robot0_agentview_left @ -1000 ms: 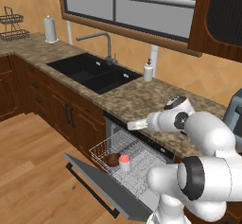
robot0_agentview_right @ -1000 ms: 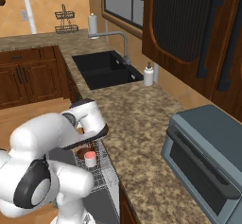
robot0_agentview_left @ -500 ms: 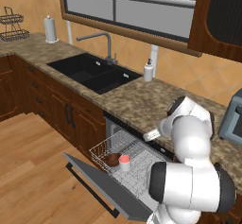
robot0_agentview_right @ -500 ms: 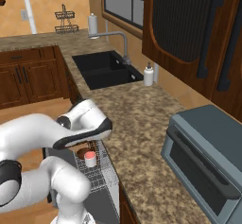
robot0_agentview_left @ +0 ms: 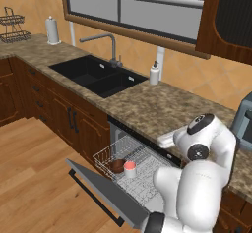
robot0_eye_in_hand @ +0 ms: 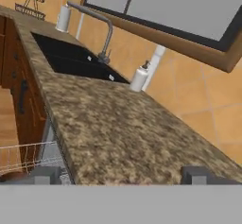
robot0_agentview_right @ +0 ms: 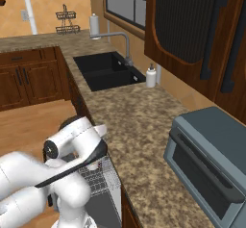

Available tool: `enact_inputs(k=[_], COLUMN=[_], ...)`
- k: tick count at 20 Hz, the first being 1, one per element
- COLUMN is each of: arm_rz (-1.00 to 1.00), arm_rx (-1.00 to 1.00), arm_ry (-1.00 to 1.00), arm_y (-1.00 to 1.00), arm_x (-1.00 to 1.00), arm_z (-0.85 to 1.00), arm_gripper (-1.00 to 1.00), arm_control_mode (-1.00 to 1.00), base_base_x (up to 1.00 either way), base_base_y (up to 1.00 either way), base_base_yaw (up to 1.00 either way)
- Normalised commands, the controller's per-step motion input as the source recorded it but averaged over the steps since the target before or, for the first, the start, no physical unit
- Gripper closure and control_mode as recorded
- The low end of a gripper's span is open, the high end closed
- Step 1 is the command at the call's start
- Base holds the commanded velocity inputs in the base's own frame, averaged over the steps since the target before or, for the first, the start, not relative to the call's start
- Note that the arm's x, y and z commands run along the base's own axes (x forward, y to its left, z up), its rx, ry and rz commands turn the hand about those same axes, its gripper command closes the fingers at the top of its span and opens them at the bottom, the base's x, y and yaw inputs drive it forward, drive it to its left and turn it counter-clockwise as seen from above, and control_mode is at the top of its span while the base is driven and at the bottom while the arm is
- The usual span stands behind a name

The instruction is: Pick up the cup and bowl from the counter, place them in the dishwasher, and close the dishwasher door.

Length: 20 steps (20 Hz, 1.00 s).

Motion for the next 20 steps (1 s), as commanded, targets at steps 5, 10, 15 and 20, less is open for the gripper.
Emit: enact_inputs(k=[5, 10, 15, 20], arm_rz=[0.03, 0.0, 0.06, -0.05], arm_rx=[0.1, 0.21, 0.05, -0.65], arm_ry=[-0.35, -0.27, -0.22, -0.07], arm_y=[0.0, 0.61, 0.41, 0.0], arm_x=[-0.28, -0.04, -0.06, -0.04], arm_z=[1.0, 1.0, 1.0, 0.98], arm_gripper=[-1.0, -1.0, -1.0, -1.0], arm_control_mode=[-1.0, -1.0, -1.0, -1.0], base_base_x=[0.0, 0.0, 0.0, 0.0], base_base_y=[0.0, 0.0, 0.0, 0.0], base_base_yaw=[0.0, 0.0, 0.0, 0.0])
